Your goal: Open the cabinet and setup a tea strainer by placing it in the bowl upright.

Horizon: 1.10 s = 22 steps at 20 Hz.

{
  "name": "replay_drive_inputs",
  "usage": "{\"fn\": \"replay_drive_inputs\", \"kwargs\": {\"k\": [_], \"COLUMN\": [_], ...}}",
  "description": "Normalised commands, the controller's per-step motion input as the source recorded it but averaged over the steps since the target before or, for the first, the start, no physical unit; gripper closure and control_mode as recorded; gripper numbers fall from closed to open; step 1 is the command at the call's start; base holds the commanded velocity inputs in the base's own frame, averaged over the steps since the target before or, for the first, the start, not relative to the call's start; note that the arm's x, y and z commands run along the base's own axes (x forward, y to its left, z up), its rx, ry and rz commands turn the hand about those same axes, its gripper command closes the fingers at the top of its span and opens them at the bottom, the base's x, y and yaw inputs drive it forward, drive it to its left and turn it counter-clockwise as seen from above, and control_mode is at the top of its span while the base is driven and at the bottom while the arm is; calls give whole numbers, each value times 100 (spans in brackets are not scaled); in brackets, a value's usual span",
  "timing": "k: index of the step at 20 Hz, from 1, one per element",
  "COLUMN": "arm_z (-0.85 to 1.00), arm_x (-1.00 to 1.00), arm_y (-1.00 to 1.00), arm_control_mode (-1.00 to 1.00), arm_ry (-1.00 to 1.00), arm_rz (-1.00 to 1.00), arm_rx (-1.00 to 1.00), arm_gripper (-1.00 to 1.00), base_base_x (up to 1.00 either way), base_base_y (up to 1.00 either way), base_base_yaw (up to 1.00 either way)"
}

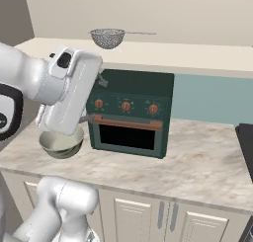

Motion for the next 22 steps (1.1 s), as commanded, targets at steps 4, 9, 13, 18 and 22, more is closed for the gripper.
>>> {"fn": "replay_drive_inputs", "kwargs": {"k": [4,9,13,18,22], "arm_z": [13,13,-3,-3,0], "arm_x": [73,78,66,11,5], "arm_y": [26,27,6,5,18], "arm_control_mode": [-100,-100,-100,-100,-100], "arm_ry": [-9,-10,-27,-66,-46], "arm_rz": [-19,-10,2,14,6], "arm_rx": [31,35,44,38,27], "arm_gripper": [-100,-100,-100,-100,-100], "base_base_x": [0,0,0,0,0], "base_base_y": [0,0,0,0,0], "base_base_yaw": [0,0,0,0,0]}}
